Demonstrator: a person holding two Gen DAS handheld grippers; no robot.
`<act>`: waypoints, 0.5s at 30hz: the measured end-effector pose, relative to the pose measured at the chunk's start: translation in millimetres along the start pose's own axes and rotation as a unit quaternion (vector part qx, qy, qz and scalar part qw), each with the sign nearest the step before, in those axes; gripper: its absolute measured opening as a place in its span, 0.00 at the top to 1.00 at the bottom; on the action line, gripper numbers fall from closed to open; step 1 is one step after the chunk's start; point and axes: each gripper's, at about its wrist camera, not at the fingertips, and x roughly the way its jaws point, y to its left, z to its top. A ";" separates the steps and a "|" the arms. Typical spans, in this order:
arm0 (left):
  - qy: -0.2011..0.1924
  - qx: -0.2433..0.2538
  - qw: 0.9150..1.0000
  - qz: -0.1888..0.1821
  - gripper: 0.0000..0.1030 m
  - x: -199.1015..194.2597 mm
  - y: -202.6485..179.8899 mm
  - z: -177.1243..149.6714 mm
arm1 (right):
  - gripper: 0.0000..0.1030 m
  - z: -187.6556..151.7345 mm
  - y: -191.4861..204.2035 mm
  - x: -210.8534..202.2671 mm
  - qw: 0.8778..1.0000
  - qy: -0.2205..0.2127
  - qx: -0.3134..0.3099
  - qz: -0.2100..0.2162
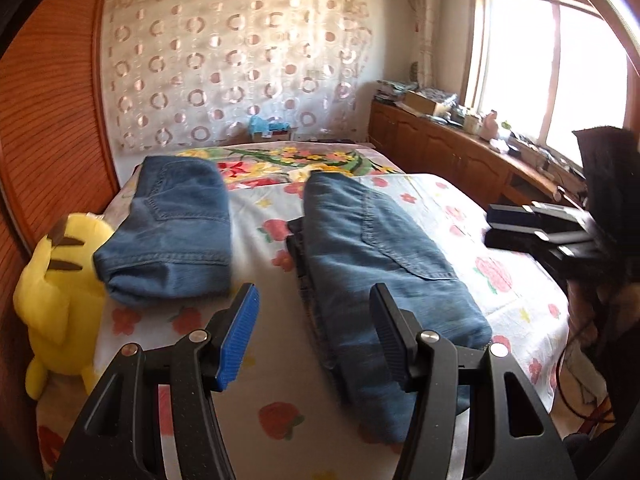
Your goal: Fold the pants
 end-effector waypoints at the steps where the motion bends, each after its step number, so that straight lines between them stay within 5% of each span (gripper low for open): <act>1: 0.001 0.005 1.000 -0.002 0.43 1.6 -3.0 1.3 | 0.42 2.5 -2.1 5.1 1.000 0.000 -0.001 -0.008; 15: 0.042 0.005 0.999 -0.022 0.43 32.6 -16.6 -12.9 | 0.27 37.4 -19.8 81.0 0.999 0.031 0.014 -0.025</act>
